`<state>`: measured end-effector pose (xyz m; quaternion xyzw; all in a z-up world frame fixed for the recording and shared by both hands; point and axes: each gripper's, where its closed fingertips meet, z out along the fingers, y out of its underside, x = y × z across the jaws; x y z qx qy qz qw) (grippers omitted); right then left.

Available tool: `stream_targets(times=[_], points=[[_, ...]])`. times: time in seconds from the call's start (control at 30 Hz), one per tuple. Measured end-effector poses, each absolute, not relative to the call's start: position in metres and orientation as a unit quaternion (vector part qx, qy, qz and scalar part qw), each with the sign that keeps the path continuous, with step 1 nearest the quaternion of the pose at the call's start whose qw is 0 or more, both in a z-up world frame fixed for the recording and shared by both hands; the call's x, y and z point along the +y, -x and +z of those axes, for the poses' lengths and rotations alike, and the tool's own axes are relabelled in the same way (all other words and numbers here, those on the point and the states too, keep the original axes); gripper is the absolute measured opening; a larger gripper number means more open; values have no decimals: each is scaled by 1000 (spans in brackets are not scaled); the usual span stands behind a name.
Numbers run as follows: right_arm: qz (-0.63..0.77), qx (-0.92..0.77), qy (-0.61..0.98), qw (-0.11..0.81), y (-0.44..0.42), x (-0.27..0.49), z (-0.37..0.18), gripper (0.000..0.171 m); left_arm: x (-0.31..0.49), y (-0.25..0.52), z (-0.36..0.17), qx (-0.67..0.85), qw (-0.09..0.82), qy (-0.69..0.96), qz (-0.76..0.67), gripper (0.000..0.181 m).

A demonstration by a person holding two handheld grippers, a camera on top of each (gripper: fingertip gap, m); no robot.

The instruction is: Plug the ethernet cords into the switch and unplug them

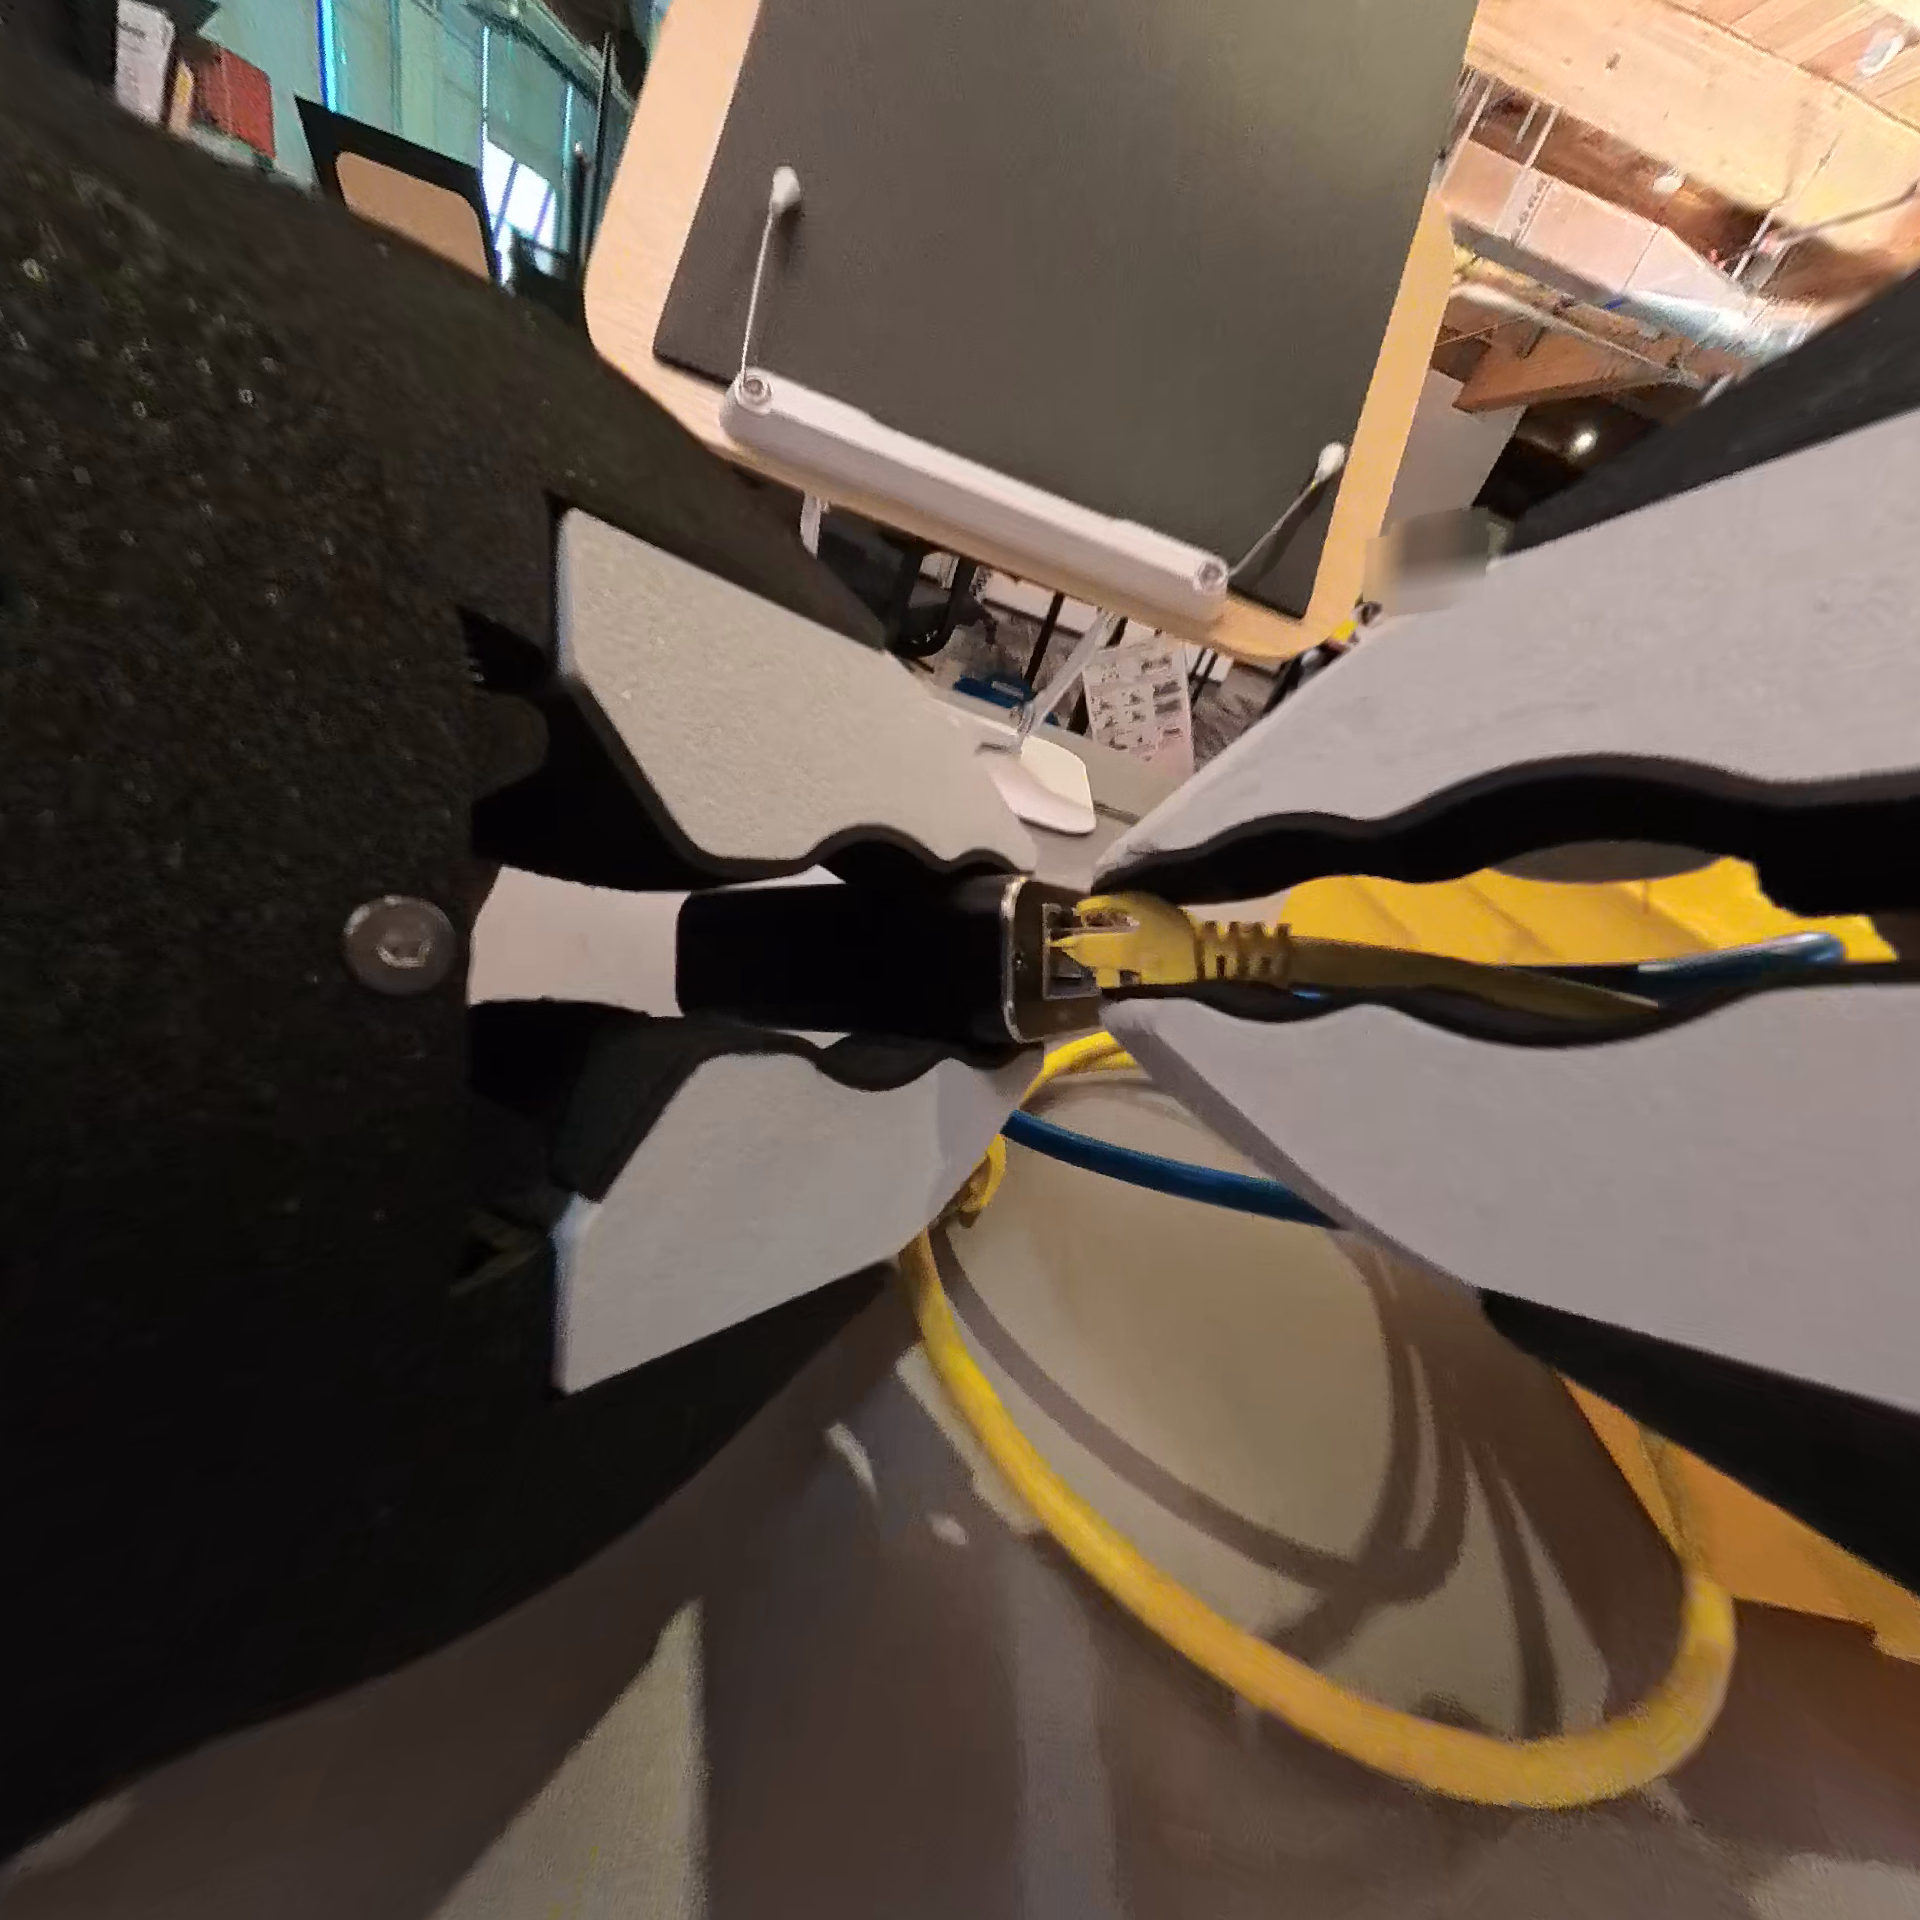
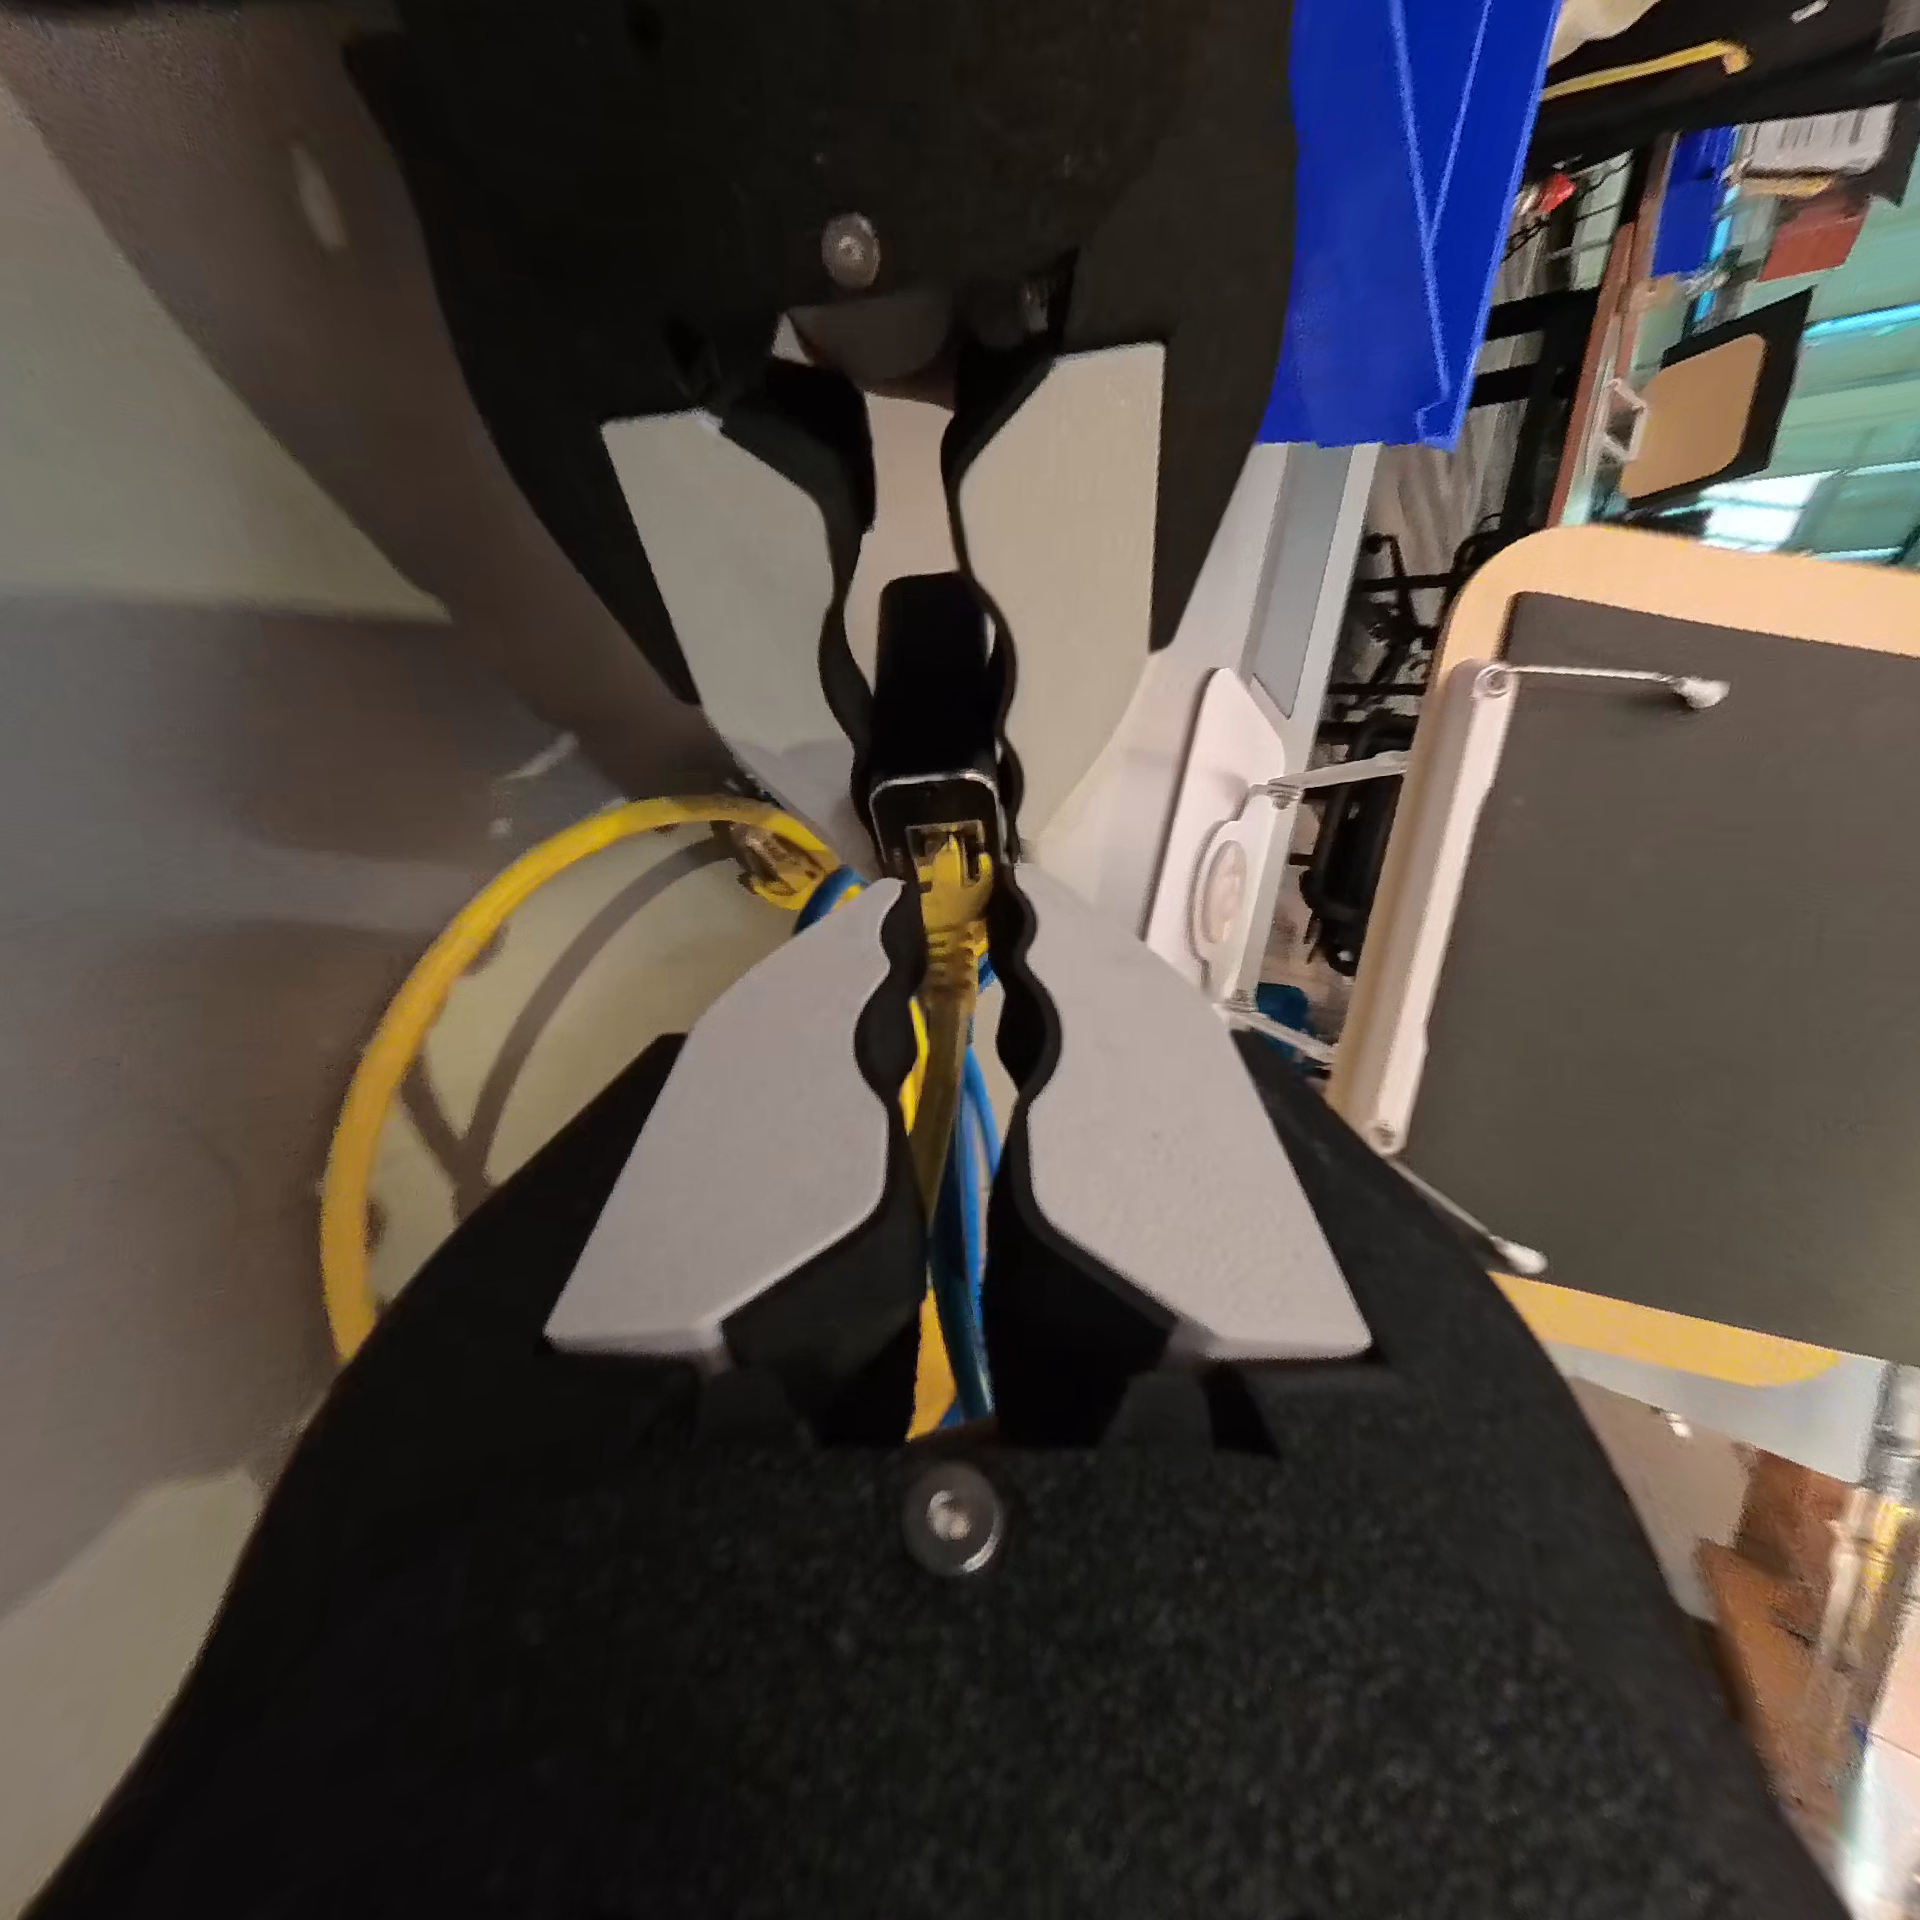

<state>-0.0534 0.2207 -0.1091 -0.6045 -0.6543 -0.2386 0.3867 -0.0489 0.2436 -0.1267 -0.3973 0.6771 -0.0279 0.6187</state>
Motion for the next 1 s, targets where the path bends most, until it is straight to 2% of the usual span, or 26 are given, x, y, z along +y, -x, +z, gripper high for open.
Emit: stream_targets(times=[0.2, 0.63, 0.8, 0.87, 1.0], points=[[-227, -640, 621, 392, 56, 217, -116, 11, 242, 46, -129, 684, 619, 387, 3, 25], [-258, -639, 607, 395, 45, 213, -110, 12, 237, 39, -127, 679, 626, 382, -32, 26], [-267, -607, 637, 393, 48, 220, -107, 14, 250, 42, -123, 667, 649, 365, 36, 25], [-215, -568, 683, 405, 53, 215, -97, 12, 261, 47, -123, 661, 649, 372, 64, 25], [-18, -358, 841, 406, 45, 205, -81, 26, 275, 56, -109, 637, 672, 364, 100, 25]])
